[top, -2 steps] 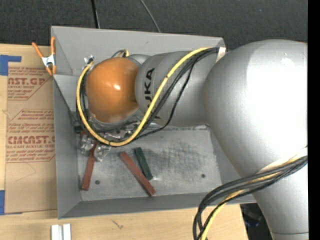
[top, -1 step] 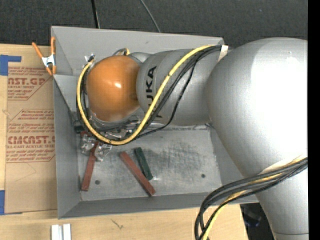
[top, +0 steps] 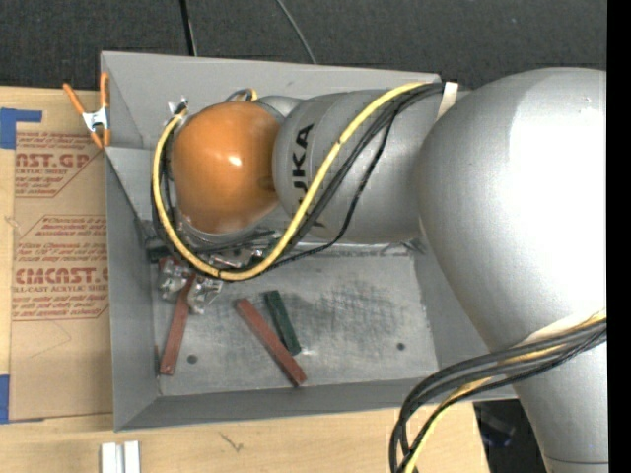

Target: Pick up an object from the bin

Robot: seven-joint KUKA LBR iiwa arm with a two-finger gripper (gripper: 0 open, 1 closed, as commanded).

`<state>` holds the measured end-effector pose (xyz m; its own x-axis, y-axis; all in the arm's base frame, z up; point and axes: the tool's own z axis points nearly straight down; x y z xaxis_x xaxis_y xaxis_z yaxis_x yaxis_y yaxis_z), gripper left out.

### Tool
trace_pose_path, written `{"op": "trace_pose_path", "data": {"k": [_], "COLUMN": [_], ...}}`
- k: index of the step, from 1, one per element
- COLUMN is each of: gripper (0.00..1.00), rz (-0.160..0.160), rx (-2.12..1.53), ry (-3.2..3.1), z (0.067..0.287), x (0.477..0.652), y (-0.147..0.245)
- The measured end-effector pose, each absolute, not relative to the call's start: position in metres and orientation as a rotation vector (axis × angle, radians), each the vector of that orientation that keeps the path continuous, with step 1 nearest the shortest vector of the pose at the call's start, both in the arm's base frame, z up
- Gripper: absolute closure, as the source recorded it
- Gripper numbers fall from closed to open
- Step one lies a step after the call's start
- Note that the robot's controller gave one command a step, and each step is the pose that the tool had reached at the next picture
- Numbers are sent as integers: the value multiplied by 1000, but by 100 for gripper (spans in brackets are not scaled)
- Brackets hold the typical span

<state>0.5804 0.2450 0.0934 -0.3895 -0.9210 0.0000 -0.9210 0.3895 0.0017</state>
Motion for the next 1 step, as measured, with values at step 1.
{"op": "trace_pose_path", "data": {"k": [1], "gripper": [100], "rz": [-2], "rx": [1736], "ry": [-2619], "z": [108], "x": [581], "y": [246]}}
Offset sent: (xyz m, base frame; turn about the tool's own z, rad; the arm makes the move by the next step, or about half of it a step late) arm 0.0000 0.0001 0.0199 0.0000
